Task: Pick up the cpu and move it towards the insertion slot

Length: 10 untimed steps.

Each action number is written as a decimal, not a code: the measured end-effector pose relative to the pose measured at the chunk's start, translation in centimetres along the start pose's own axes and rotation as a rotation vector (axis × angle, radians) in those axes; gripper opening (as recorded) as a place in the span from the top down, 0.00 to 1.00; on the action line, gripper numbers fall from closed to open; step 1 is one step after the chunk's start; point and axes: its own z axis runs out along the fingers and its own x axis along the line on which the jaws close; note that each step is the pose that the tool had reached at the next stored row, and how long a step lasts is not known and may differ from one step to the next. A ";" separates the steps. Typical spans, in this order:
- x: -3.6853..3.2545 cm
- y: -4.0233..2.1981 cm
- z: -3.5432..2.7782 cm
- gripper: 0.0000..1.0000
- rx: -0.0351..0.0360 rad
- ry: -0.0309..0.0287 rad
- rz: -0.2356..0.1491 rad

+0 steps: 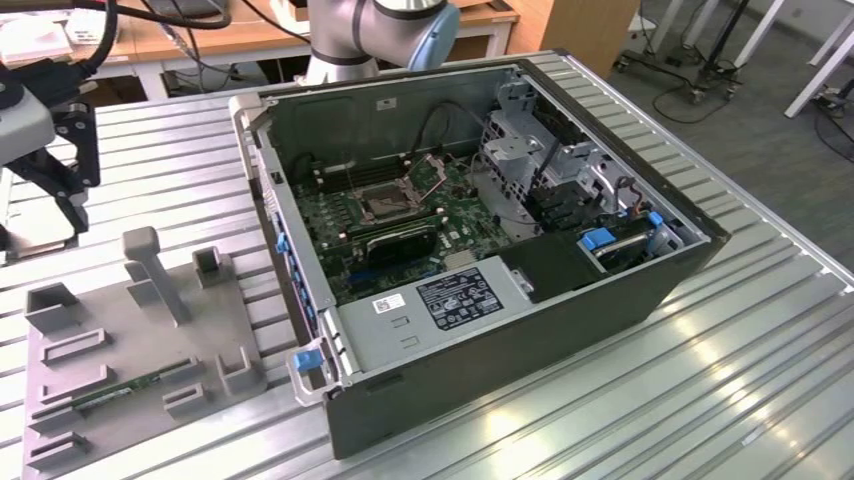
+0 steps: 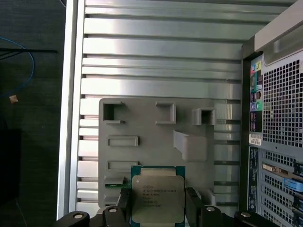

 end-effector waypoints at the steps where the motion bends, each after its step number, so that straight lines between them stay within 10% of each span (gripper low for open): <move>1: -0.13 0.00 0.00 0.46 0.0000 0.0000 0.000; 10: -1.22 -0.03 0.00 0.46 0.0000 0.0000 0.000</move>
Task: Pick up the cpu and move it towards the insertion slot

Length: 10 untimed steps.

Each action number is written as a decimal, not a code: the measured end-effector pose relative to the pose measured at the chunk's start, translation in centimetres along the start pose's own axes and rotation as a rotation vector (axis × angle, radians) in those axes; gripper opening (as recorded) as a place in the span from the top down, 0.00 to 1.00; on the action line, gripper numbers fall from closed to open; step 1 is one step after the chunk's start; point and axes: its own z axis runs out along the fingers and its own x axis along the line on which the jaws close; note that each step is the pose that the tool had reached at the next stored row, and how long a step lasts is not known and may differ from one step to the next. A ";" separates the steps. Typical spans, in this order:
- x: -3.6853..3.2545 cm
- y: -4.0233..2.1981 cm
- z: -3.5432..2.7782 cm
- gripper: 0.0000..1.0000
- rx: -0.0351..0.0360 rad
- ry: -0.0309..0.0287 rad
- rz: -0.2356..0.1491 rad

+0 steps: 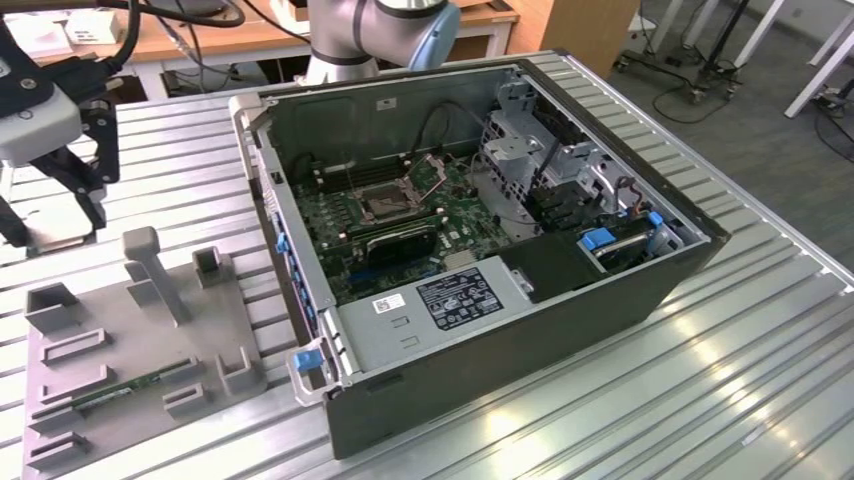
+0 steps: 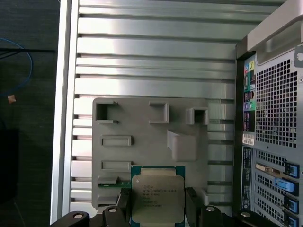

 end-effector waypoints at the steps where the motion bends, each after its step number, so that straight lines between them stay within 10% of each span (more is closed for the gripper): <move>1: -0.11 0.00 0.00 0.46 0.0000 0.0001 0.000; 10: -1.20 -0.02 0.00 0.46 0.0000 0.0000 0.000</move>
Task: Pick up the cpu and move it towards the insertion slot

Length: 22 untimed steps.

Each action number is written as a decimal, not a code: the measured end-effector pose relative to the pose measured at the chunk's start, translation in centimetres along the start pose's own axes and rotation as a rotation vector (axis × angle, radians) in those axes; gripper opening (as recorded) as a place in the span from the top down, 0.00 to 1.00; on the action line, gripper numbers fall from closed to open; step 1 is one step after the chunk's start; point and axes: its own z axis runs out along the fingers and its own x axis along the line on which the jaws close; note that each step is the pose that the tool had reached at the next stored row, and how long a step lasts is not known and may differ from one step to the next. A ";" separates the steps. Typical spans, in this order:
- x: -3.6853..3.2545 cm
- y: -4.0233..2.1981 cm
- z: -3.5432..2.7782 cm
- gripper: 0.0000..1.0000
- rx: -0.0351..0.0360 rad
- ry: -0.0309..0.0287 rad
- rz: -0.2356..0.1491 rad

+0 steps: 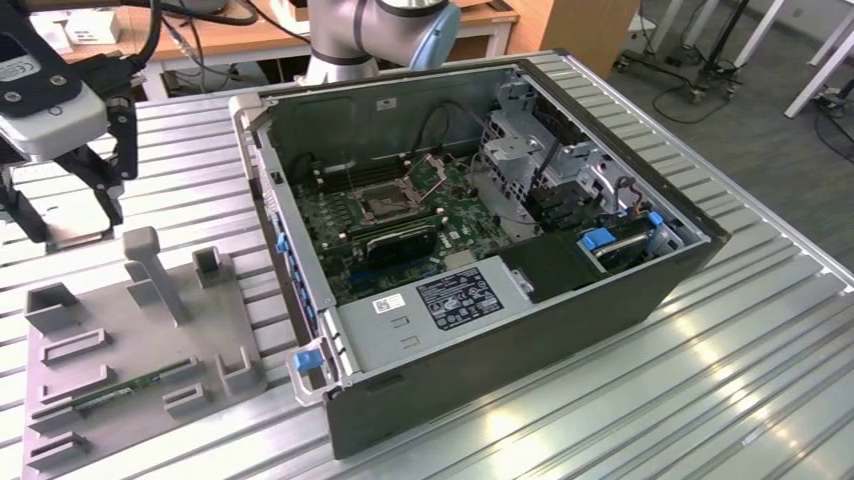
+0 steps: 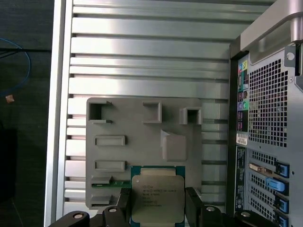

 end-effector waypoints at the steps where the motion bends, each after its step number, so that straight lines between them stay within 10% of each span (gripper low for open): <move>1: -0.18 -0.01 0.00 0.46 0.0000 0.0000 0.000; 22: -4.32 -0.09 -0.01 0.46 0.0000 0.0001 0.000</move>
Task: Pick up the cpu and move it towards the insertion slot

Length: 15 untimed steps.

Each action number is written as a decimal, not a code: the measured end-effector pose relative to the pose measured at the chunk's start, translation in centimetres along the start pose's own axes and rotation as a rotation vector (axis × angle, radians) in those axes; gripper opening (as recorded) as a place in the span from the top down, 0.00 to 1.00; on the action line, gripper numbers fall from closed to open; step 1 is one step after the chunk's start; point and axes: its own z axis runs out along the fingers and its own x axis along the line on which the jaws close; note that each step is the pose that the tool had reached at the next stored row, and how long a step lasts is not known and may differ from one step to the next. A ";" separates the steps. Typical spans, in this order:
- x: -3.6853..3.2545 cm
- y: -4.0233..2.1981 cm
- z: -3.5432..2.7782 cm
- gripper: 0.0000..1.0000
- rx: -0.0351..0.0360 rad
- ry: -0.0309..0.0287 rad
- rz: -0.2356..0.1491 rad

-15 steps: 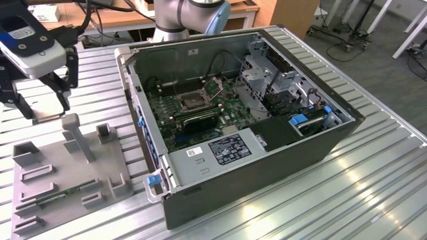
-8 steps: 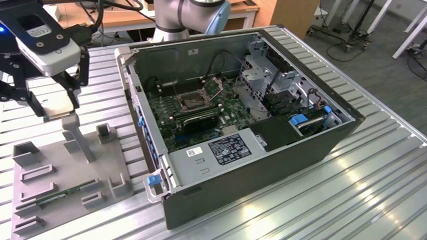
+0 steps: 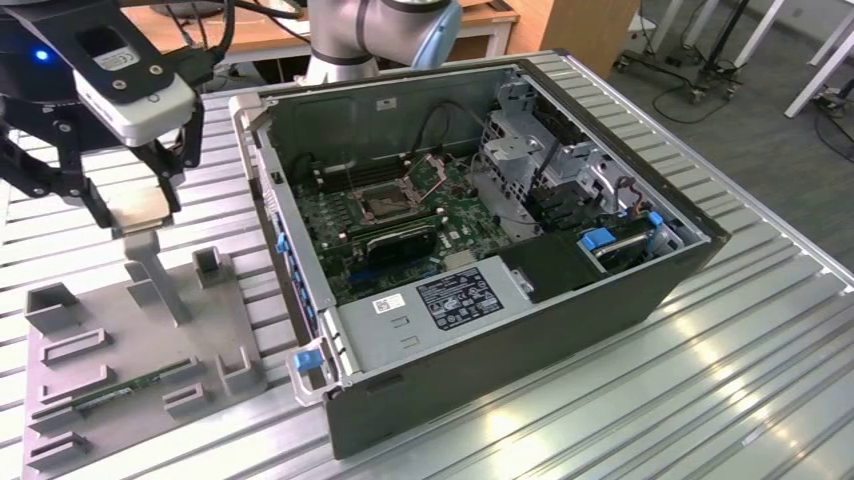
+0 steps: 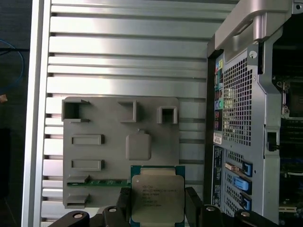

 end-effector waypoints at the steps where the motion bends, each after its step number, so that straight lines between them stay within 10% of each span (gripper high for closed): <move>1: -0.19 0.00 0.00 0.46 0.0000 0.0000 0.000; 15: -1.97 -0.04 0.00 0.46 0.0000 0.0000 0.000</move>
